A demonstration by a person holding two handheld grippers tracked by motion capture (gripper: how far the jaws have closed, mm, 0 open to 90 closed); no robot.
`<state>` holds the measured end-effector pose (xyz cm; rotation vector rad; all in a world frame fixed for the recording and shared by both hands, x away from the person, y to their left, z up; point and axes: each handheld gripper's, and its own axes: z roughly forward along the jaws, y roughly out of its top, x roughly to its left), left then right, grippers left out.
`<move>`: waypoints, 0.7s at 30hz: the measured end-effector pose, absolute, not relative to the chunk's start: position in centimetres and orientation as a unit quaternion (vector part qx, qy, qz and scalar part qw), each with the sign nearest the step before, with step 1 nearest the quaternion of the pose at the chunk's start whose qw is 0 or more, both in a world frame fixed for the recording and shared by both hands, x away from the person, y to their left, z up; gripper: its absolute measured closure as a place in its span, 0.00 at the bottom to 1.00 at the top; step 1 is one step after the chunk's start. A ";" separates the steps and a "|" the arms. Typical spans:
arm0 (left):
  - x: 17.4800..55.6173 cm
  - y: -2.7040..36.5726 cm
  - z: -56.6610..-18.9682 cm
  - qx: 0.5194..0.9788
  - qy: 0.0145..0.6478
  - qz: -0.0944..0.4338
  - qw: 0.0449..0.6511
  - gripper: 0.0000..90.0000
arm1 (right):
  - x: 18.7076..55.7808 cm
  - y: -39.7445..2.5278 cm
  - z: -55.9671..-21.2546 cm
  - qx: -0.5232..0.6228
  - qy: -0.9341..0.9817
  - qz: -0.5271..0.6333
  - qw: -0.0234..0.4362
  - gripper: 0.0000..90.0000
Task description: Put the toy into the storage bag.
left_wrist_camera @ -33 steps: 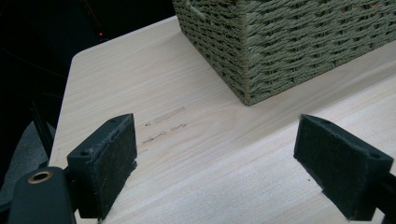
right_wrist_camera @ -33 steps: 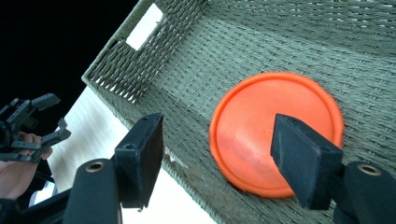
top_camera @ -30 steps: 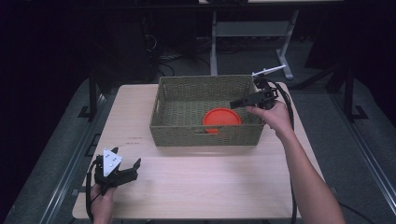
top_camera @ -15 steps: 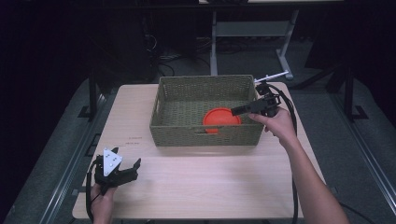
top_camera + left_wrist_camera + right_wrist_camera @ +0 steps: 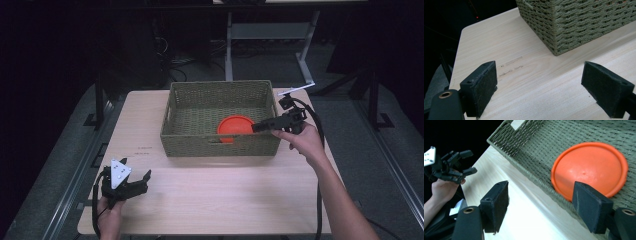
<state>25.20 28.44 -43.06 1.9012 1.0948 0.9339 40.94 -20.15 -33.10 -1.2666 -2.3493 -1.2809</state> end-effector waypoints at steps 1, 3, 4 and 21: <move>25.2 28.5 -43.0 0.742 0.426 0.364 0.369 0.14 | 40.8 -20.2 -33.1 -0.425 -0.791 -0.431 0.091 0.32; 25.2 28.4 -43.1 0.741 0.426 0.364 0.369 0.14 | 40.5 -20.3 -33.1 -0.423 -0.792 -0.431 0.089 0.32; 25.2 28.4 -43.1 0.741 0.426 0.364 0.369 0.14 | 40.3 -20.4 -33.1 -0.424 -0.792 -0.431 0.091 0.31; 25.2 28.6 -43.0 0.740 0.430 0.364 0.368 0.14 | 37.9 -21.9 -34.8 -0.410 -0.796 -0.435 0.093 0.30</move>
